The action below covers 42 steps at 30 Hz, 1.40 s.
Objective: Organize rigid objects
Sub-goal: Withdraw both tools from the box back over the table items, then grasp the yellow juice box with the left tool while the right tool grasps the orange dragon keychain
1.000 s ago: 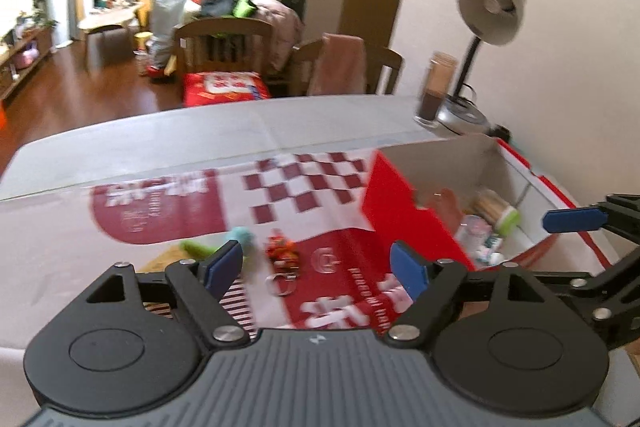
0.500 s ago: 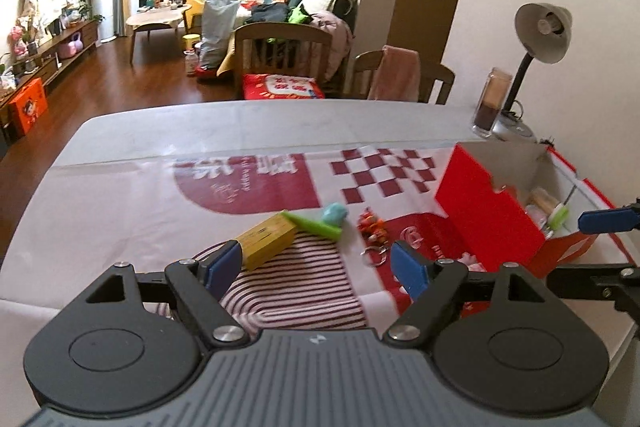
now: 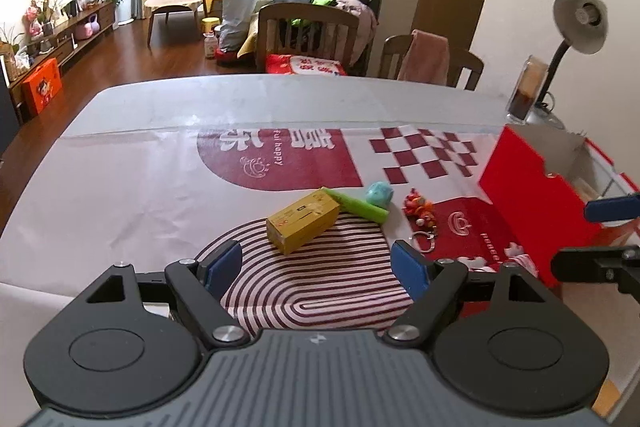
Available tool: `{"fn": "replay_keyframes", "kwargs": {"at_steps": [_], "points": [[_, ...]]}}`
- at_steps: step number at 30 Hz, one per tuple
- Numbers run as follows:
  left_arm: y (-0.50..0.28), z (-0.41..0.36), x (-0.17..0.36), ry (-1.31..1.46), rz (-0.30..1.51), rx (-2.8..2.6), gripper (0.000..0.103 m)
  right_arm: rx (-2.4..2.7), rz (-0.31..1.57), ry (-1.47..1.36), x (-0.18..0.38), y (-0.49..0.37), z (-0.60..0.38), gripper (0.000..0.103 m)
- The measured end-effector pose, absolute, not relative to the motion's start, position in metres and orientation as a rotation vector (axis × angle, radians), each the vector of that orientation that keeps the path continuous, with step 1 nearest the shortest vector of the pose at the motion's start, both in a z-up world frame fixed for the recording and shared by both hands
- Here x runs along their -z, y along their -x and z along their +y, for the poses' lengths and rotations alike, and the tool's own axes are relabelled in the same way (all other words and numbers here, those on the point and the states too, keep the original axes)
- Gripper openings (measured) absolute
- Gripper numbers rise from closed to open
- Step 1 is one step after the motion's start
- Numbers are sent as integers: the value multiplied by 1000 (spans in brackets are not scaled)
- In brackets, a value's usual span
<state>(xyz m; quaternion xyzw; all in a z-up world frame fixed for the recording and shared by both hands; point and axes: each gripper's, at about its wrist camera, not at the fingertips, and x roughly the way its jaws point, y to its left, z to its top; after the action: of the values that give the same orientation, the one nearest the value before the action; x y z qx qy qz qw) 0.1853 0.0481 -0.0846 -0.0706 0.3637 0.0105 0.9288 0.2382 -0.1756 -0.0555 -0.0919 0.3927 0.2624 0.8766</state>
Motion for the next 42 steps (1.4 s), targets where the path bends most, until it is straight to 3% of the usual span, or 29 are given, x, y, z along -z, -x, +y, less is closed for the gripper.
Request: {"fn": "replay_keyframes", "kwargs": {"at_steps": [17, 19, 30, 37, 42], "points": [[-268, 46, 144, 73, 821, 14, 81, -539, 828, 300, 124, -322, -152, 94], [-275, 47, 149, 63, 827, 9, 81, -533, 839, 301, 133, -331, -149, 85], [-299, 52, 172, 36, 847, 31, 81, -510, 863, 342, 163, -361, -136, 62], [-309, 52, 180, 38, 856, 50, 81, -534, 850, 347, 167, -364, -132, 54], [-310, 48, 180, 13, 844, 55, 70, -549, 837, 344, 167, -362, -131, 46]]}}
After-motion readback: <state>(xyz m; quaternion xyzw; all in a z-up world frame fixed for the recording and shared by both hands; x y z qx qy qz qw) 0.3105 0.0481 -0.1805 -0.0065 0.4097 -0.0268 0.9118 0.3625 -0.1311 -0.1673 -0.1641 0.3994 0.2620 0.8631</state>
